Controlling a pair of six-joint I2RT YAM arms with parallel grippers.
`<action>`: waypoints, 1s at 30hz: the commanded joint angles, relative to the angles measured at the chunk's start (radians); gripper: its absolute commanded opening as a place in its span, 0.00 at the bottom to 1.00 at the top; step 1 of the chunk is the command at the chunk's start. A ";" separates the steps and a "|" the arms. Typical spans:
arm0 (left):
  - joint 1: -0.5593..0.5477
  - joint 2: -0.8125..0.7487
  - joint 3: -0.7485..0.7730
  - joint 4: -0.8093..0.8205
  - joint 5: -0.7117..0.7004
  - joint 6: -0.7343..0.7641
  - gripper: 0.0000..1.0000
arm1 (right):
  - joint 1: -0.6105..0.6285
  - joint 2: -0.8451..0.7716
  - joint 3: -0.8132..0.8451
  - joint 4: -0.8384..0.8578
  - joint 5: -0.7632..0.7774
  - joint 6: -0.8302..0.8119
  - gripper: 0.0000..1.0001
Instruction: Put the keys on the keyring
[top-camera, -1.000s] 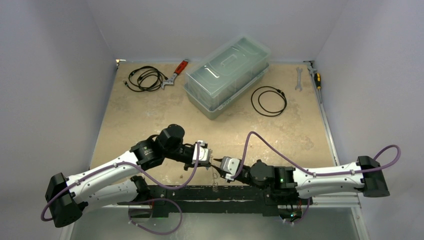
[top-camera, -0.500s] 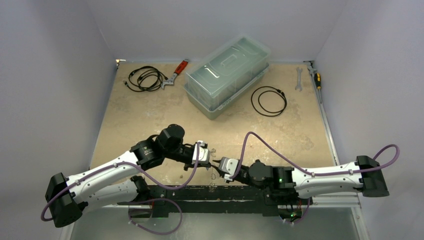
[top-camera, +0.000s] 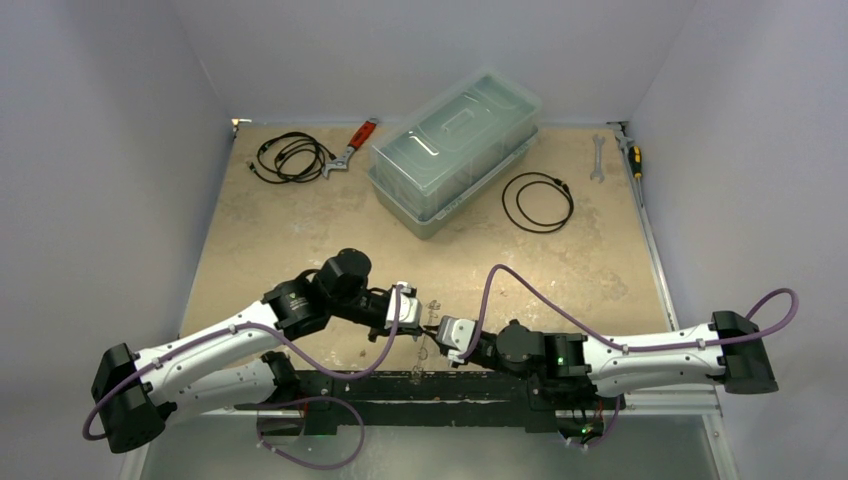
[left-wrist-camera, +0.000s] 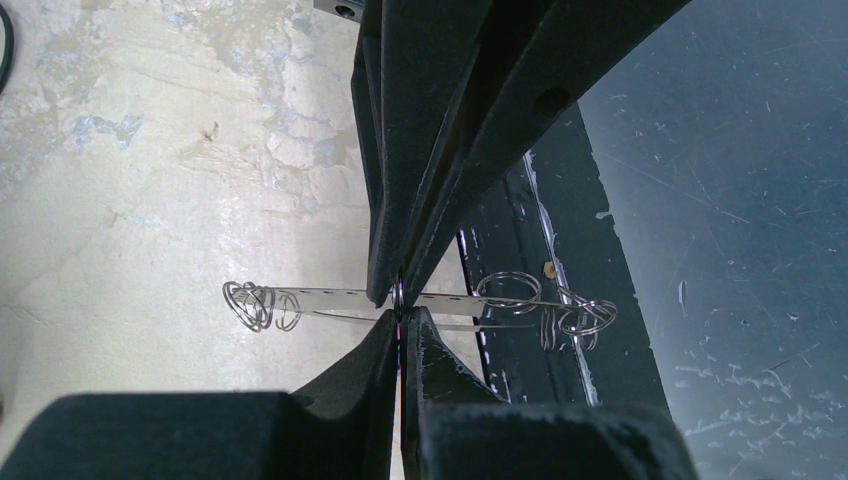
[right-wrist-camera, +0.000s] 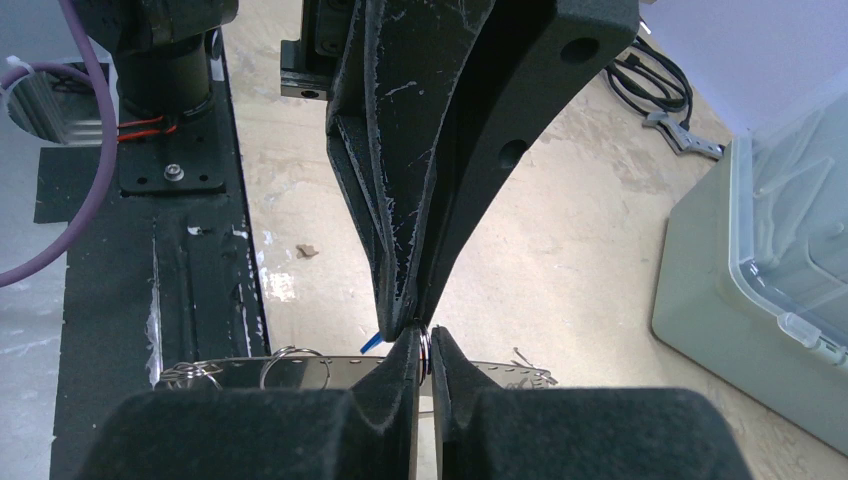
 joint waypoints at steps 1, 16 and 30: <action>-0.013 0.003 0.027 0.035 0.045 0.016 0.00 | -0.004 0.002 0.048 0.038 0.001 0.005 0.03; -0.004 -0.163 -0.004 0.109 0.025 -0.007 0.53 | -0.005 -0.077 0.021 0.052 -0.002 0.008 0.00; 0.006 -0.174 0.000 0.133 0.014 -0.009 0.28 | -0.003 -0.213 -0.027 0.089 -0.029 0.009 0.00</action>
